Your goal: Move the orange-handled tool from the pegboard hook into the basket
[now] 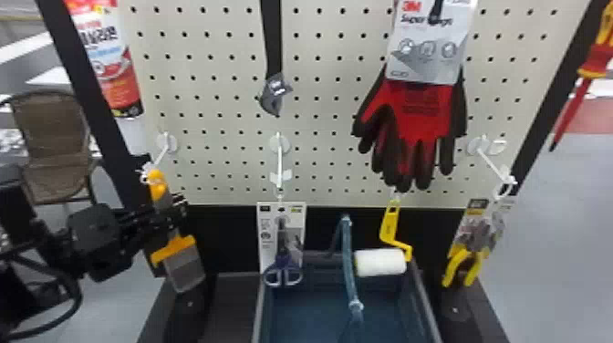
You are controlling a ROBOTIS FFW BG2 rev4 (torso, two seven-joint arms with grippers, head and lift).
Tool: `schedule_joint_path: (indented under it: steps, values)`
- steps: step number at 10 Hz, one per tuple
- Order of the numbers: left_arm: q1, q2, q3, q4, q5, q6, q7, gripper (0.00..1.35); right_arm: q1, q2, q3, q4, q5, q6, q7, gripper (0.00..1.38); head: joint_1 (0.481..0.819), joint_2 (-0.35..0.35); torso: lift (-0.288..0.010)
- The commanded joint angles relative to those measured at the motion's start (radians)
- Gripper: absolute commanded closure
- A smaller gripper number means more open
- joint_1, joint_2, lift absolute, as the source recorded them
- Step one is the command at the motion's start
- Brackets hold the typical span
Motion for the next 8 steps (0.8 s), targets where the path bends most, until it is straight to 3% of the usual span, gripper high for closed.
schedule_joint_path:
  steps: [1, 4, 6, 8]
  values:
    - [0.018, -0.012, 0.004, -0.038, 0.001, 0.014, 0.002, 1.19, -0.001, 0.001, 0.000, 0.005, 0.000, 0.000, 0.000, 0.24, 0.549, 0.000, -0.100]
    - [0.056, -0.030, 0.009, -0.146, 0.032, 0.042, 0.034, 1.19, -0.007, 0.001, -0.001, 0.013, -0.002, 0.002, 0.000, 0.24, 0.549, 0.000, -0.100]
    - [0.138, -0.058, 0.004, -0.163, 0.164, 0.028, 0.114, 1.19, -0.007, 0.001, -0.001, 0.015, -0.003, 0.002, 0.002, 0.24, 0.549, 0.000, -0.100]
    - [0.207, -0.076, -0.020, -0.160, 0.225, 0.006, 0.141, 1.19, -0.007, 0.001, -0.001, 0.018, -0.005, 0.003, 0.002, 0.24, 0.549, 0.000, -0.100]
